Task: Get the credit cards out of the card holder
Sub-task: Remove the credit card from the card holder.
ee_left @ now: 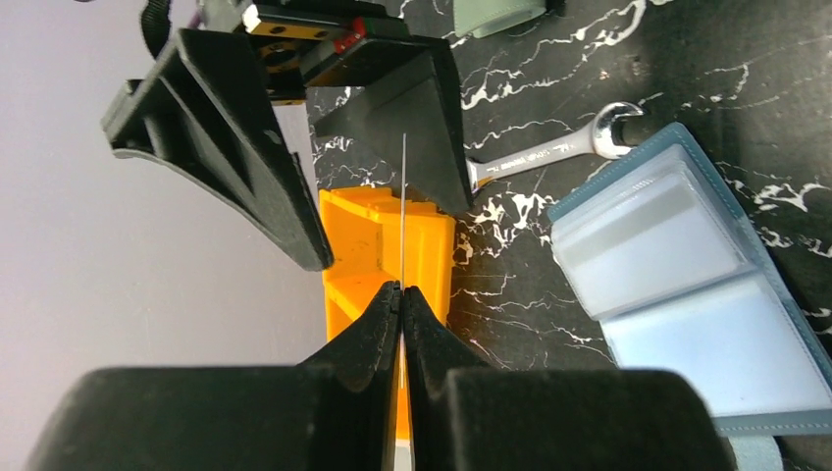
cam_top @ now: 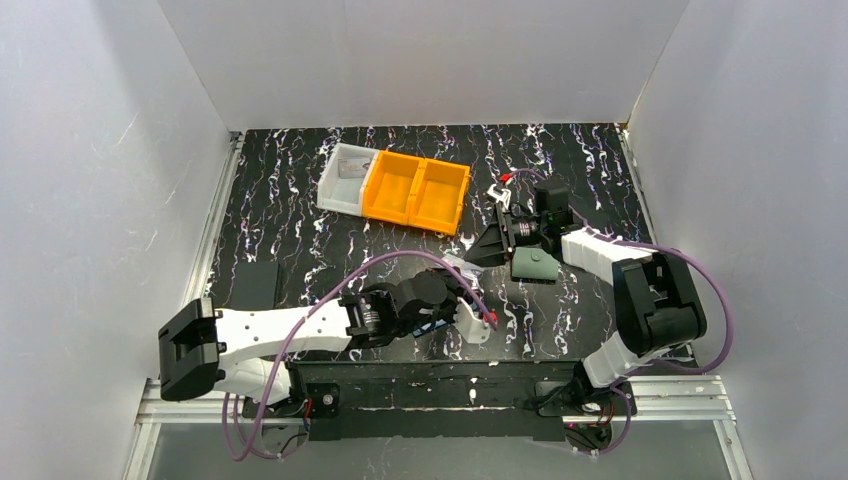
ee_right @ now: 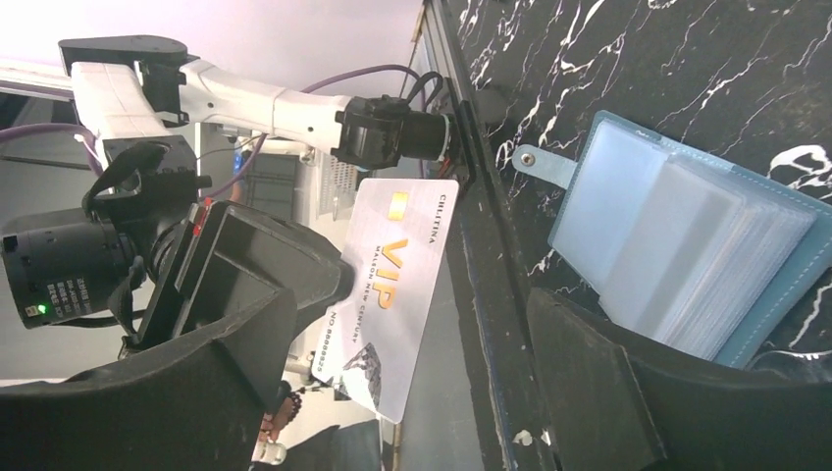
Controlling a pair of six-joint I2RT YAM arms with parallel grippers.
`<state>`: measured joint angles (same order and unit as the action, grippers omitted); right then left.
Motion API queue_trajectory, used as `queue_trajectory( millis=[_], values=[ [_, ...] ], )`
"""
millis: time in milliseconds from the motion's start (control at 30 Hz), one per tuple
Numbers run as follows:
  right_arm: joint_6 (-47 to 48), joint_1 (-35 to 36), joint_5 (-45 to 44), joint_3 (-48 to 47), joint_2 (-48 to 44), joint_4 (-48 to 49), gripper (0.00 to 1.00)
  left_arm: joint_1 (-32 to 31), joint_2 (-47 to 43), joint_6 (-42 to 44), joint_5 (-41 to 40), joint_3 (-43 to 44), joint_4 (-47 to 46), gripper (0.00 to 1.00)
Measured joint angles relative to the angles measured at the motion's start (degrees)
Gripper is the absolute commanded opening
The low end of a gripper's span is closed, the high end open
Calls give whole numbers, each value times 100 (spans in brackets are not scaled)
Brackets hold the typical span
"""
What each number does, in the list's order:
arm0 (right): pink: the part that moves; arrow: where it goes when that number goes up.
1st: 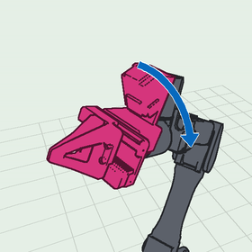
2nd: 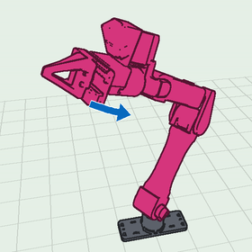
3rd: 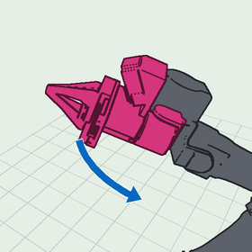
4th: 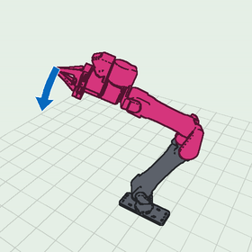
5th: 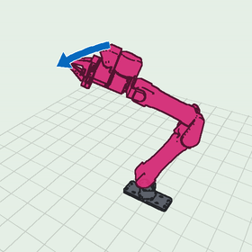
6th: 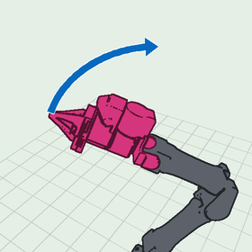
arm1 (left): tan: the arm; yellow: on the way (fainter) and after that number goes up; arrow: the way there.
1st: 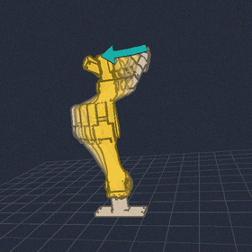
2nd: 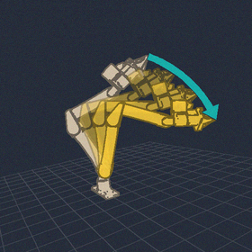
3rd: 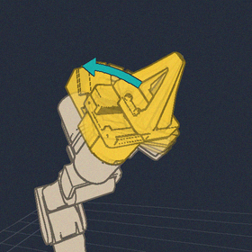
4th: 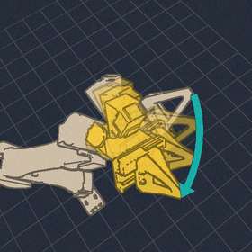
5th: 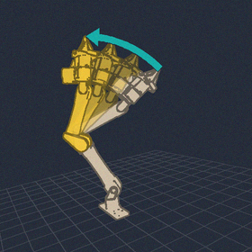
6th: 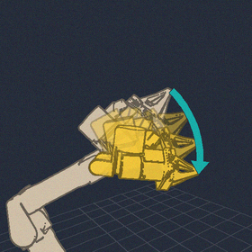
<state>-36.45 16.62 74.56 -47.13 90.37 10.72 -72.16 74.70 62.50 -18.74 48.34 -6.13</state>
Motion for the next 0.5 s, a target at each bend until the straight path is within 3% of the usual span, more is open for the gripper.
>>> queue_trajectory(
  millis=[300,500],
  values=[
    [-435,155,61,0,317,127,77,-46,295,2,-328,0,-240,0],
    [-544,155,70,0,323,133,52,-46,343,2,-400,-4,-280,0]
  ],
)
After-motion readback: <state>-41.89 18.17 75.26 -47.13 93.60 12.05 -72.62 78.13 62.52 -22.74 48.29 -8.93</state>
